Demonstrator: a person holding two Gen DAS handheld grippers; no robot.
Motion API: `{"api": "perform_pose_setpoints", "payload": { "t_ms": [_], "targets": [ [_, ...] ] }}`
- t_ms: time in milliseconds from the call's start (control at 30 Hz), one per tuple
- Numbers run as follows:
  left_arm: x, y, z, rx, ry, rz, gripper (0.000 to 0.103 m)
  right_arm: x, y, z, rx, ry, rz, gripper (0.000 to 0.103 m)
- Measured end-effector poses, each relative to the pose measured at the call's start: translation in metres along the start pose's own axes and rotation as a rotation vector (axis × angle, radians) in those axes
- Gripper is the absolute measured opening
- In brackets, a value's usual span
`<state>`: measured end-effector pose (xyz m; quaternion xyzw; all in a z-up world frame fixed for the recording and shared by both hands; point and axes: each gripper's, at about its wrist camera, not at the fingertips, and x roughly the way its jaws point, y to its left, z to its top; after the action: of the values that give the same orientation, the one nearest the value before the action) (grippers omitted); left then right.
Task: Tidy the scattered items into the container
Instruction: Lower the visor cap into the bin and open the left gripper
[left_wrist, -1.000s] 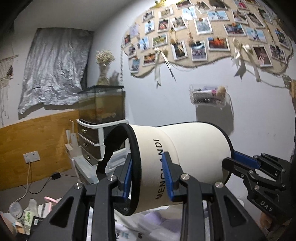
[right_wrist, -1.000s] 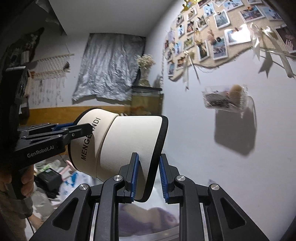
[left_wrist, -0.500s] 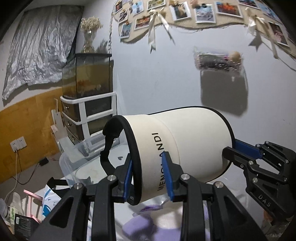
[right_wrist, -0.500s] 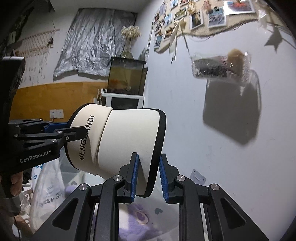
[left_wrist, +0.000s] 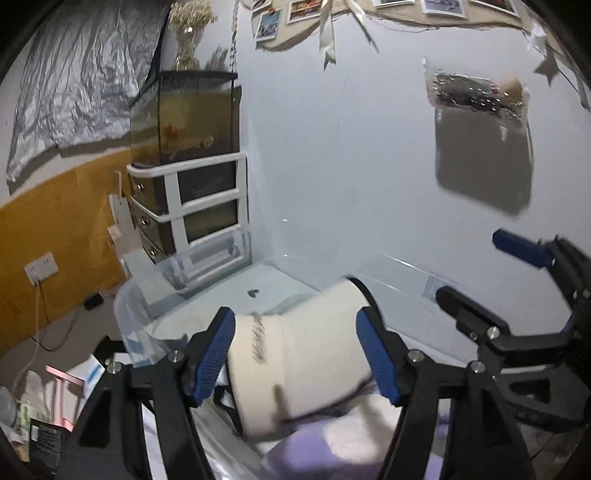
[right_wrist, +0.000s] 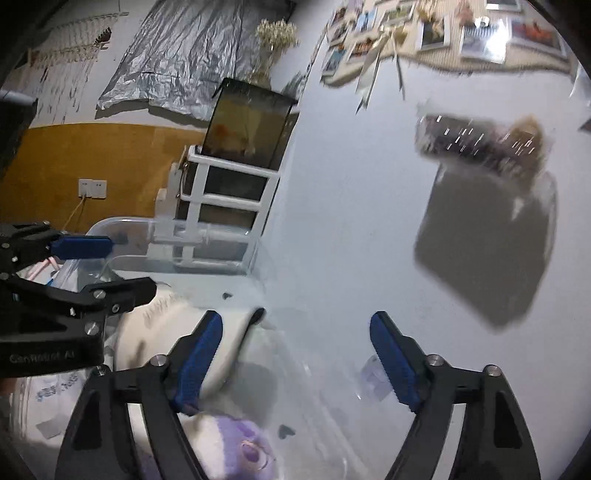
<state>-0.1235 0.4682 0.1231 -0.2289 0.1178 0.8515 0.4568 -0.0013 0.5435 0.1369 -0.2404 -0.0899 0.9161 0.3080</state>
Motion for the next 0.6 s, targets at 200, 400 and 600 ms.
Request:
{"api": "perform_pose_setpoints", "payload": {
  "t_ms": [200,400,600],
  "targets": [
    [-0.011,0.000,-0.012,0.012,0.007,-0.005,0.067,-0.011,0.003,-0.006,0.023,0.003,0.041,0.082],
    [-0.025,-0.001,-0.021,0.012,0.001,-0.014,0.067,-0.018,0.006,-0.012,0.038,0.008,0.067,0.082],
    [-0.041,-0.001,-0.028,0.001,-0.015,-0.037,0.067,-0.025,0.007,-0.018,0.058,0.012,0.087,0.082]
  ]
}}
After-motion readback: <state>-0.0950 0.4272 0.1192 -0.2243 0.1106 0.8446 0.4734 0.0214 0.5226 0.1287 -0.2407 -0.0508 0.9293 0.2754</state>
